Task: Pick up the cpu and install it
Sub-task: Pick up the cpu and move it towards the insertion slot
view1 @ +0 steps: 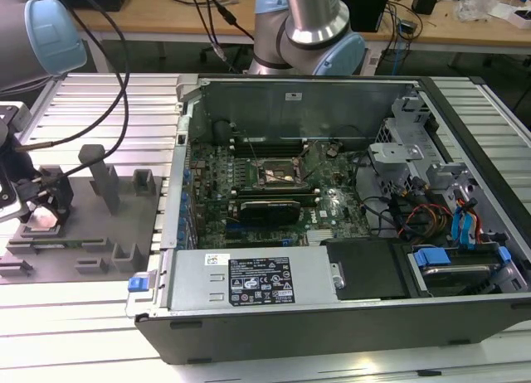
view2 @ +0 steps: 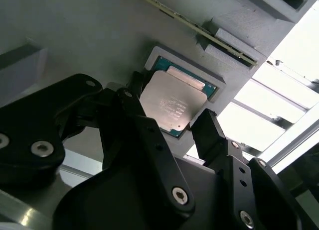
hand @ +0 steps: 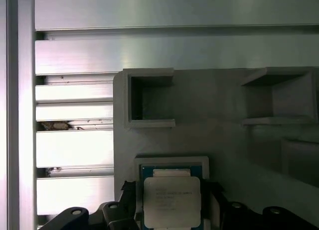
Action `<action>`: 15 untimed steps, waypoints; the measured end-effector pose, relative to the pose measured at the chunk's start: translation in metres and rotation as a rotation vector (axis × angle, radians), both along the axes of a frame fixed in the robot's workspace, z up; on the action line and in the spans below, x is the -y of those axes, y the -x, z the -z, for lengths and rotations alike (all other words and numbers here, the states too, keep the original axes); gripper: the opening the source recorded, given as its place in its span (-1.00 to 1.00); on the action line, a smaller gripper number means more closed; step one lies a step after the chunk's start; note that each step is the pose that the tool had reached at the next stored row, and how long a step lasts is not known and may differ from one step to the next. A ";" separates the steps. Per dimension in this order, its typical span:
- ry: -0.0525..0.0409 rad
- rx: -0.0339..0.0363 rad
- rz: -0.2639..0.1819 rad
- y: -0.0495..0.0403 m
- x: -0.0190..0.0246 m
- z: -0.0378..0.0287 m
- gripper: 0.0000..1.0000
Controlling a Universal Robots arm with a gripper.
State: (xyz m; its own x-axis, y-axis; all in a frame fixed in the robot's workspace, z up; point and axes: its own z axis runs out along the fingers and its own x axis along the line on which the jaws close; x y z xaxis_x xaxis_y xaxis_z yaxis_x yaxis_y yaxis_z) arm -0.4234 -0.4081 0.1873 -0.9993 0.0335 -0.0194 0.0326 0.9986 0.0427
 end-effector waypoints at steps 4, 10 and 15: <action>0.0001 -0.0002 0.000 0.0000 0.0000 -0.0006 0.33; 0.0001 -0.0002 0.000 0.0000 0.0000 -0.0013 0.09; 0.0003 -0.0006 0.000 0.0001 0.0000 -0.0048 0.09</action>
